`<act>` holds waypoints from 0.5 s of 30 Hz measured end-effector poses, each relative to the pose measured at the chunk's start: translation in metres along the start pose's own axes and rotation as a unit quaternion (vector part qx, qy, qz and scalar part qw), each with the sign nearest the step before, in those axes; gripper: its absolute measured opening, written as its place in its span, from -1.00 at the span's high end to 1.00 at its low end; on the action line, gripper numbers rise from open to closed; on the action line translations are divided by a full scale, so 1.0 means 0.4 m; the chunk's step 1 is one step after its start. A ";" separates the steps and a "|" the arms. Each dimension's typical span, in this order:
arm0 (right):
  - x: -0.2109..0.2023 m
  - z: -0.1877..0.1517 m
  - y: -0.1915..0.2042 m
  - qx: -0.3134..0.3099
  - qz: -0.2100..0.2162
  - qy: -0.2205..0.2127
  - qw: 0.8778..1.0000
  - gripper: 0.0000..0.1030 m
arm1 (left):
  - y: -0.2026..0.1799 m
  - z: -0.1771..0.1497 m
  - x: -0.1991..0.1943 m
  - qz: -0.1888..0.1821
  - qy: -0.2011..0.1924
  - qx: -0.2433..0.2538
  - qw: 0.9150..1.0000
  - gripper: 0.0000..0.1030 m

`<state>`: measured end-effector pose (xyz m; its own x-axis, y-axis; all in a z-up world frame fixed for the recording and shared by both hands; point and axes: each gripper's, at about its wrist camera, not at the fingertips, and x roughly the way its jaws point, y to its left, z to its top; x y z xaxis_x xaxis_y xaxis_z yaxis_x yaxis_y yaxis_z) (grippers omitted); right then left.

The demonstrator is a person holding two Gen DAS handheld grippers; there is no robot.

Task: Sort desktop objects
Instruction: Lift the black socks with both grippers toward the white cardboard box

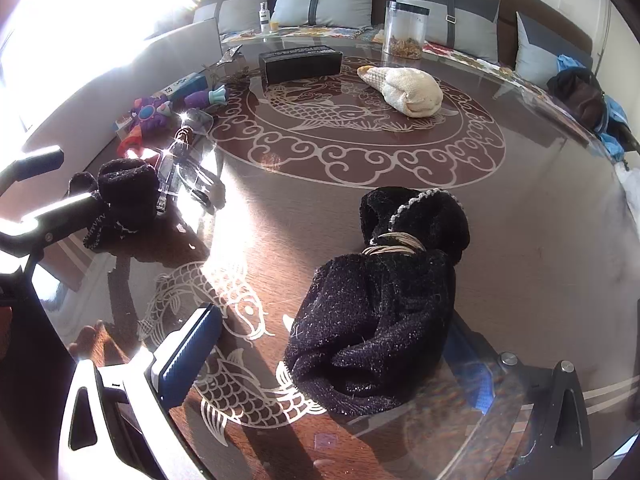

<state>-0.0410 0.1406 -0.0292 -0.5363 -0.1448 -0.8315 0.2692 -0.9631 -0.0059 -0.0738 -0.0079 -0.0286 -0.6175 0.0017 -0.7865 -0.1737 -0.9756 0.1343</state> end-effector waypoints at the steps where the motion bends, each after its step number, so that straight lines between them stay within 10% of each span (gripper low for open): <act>1: 0.000 0.000 0.000 0.000 0.000 -0.001 1.000 -1.00 | 0.001 0.004 0.015 -0.008 0.008 -0.007 1.000 -1.00; 9: 0.001 0.001 -0.002 -0.004 0.003 0.002 1.000 -1.00 | -0.052 -0.032 0.014 -0.096 0.048 0.029 0.994 -1.00; 15: 0.003 0.004 -0.002 -0.008 0.007 0.011 1.000 -1.00 | -0.047 -0.034 -0.002 -0.074 0.045 0.042 0.995 -1.00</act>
<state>-0.0430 0.1407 -0.0293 -0.5157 -0.1523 -0.8431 0.2891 -0.9573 -0.0039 -0.0598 0.0073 -0.0386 -0.5102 0.1200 -0.8517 -0.3224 -0.9447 0.0600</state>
